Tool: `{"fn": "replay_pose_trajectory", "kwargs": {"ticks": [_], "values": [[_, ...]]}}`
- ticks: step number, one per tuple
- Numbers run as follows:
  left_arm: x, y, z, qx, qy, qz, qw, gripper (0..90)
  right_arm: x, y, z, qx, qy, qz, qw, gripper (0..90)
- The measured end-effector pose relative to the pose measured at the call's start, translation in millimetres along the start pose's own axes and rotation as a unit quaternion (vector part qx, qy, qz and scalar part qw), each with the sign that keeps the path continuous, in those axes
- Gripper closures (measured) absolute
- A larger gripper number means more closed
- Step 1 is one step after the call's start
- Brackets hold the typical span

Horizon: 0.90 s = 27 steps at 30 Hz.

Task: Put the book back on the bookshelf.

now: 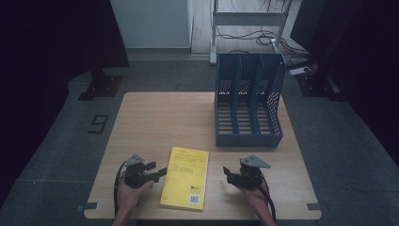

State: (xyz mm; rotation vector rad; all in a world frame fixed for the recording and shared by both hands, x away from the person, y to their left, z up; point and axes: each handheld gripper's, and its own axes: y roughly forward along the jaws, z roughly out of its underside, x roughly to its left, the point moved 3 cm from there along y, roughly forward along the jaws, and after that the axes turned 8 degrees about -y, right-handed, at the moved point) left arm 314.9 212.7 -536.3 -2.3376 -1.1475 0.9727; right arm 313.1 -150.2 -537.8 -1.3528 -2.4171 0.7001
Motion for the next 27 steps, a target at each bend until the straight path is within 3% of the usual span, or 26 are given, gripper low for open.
{"fn": "replay_pose_trajectory", "kwargs": {"ticks": [9, 19, 27], "values": [[-6.3, 6.9, 1.3, 0.009, 0.006, 0.005, 0.9999, 33.6, 16.3, 7.7, -7.7, 0.000, -0.014, -0.017, 0.9997, 22.2], [-6.8, 9.3, 2.7, 0.013, 0.008, 0.004, 0.9999, 33.7, 44.1, 34.1, -15.0, 0.017, -0.032, -0.049, 0.9981, 21.8], [-8.0, 11.4, 3.6, 0.016, 0.011, 0.005, 0.9998, 33.7, 57.2, 48.3, -13.4, 0.029, -0.038, -0.061, 0.9970, 21.7]]}}
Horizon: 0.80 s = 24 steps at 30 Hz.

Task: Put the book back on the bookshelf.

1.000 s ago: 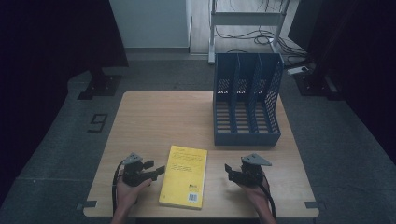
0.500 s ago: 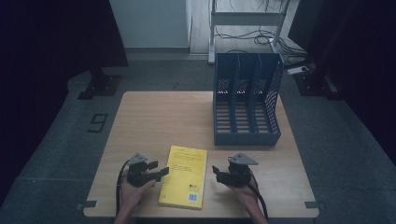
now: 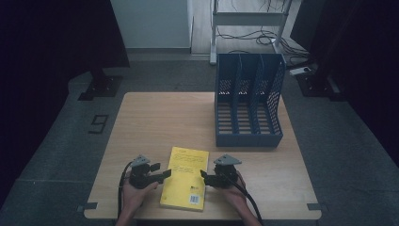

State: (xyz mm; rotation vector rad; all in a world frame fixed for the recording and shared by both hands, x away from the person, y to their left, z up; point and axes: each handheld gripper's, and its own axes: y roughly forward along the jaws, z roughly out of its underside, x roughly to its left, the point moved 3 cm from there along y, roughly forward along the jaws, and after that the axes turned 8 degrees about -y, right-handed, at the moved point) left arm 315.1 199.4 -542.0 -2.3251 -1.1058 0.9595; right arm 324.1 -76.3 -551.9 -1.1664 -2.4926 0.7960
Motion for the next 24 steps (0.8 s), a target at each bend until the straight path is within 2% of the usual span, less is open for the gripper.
{"fn": "replay_pose_trajectory", "kwargs": {"ticks": [3, 4, 5, 15, 19, 24], "values": [[-0.4, 0.7, 0.4, 0.001, 0.000, -0.002, 1.0000, 33.8, 3.1, 3.1, -0.3, 0.002, -0.001, -0.003, 1.0000, 21.7], [-0.8, 1.0, 0.5, 0.002, 0.000, -0.002, 1.0000, 33.8, 6.4, 6.6, -0.7, 0.003, 0.008, -0.016, 0.9998, 21.7], [-0.8, 1.0, 0.5, 0.002, 0.000, -0.002, 1.0000, 33.7, 7.2, 7.2, -0.8, 0.003, 0.008, -0.017, 0.9998, 21.5], [0.3, 2.5, 0.0, -0.001, 0.001, -0.007, 1.0000, 33.8, 17.2, 14.6, 0.4, 0.011, 0.002, -0.022, 0.9997, 21.1], [-0.6, 3.8, 0.4, 0.001, 0.001, -0.007, 1.0000, 33.8, 22.5, 18.9, 3.3, 0.029, -0.009, -0.020, 0.9994, 20.3], [-3.3, 7.8, 0.8, 0.003, 0.008, -0.015, 0.9999, 33.6, 23.4, 19.9, 3.7, 0.029, -0.003, -0.027, 0.9992, 20.7]]}}
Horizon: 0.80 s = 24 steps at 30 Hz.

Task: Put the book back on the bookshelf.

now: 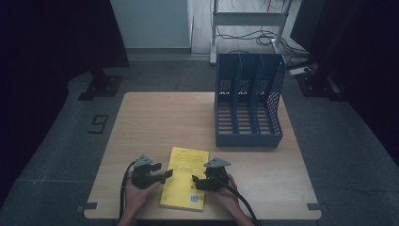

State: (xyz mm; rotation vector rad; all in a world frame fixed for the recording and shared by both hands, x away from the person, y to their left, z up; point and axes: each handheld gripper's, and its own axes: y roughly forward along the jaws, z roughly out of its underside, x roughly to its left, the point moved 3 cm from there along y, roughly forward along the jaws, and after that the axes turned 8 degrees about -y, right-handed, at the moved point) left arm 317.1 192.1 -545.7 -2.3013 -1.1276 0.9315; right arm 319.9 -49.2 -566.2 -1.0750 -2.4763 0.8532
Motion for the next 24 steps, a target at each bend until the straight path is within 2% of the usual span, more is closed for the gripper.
{"fn": "replay_pose_trajectory", "kwargs": {"ticks": [3, 7, 11, 20, 24], "values": [[-1.4, 3.2, 0.1, 0.002, -0.001, 0.002, 1.0000, 33.6, -2.0, 0.8, 0.9, 0.000, 0.013, -0.014, 0.9998, 22.3], [-4.0, 8.4, 1.2, 0.010, 0.001, 0.005, 0.9999, 33.6, -1.9, 0.6, 1.2, 0.000, 0.012, -0.014, 0.9998, 22.4], [-5.4, 14.1, 3.1, 0.020, -0.001, -0.002, 0.9998, 33.2, -1.4, 0.2, 1.1, -0.001, 0.007, -0.012, 0.9999, 23.3], [-8.7, 25.9, 6.2, 0.036, 0.003, -0.001, 0.9994, 33.0, -0.9, -0.3, 1.5, -0.002, 0.006, -0.010, 0.9999, 23.8], [-10.5, 27.9, 6.8, 0.036, 0.005, -0.004, 0.9993, 32.0, -0.6, -0.4, 1.9, -0.003, 0.007, -0.009, 0.9999, 24.0]]}}
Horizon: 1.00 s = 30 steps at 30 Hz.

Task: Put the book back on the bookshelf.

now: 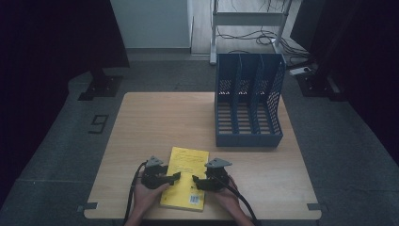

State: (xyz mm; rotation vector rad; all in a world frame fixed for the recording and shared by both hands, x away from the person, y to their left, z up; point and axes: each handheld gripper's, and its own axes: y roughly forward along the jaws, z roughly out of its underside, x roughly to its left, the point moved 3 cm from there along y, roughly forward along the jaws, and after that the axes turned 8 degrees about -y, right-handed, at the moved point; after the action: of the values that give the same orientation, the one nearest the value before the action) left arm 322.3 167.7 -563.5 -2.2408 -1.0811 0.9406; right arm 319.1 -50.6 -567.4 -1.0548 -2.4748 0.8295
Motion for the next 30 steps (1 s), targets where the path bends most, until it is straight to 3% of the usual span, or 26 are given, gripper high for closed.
{"fn": "replay_pose_trajectory", "kwargs": {"ticks": [15, 17, 25, 30], "values": [[-3.0, -2.1, -0.2, -0.009, -0.002, -0.016, 0.9998, 36.6, 0.8, -0.2, 1.3, -0.005, 0.003, 0.003, 1.0000, 24.4], [-4.4, -4.5, -1.4, -0.013, -0.013, -0.011, 0.9998, 36.4, 1.0, -0.2, 1.4, -0.006, 0.003, 0.003, 1.0000, 24.4], [-7.7, -8.2, -3.2, -0.021, -0.011, -0.011, 0.9997, 37.0, 1.1, -0.3, 1.4, -0.005, 0.003, 0.004, 1.0000, 24.5], [-9.1, -11.4, -4.7, -0.027, -0.019, 0.000, 0.9995, 36.9, 1.1, -0.3, 1.5, -0.006, 0.003, 0.004, 1.0000, 24.5]]}}
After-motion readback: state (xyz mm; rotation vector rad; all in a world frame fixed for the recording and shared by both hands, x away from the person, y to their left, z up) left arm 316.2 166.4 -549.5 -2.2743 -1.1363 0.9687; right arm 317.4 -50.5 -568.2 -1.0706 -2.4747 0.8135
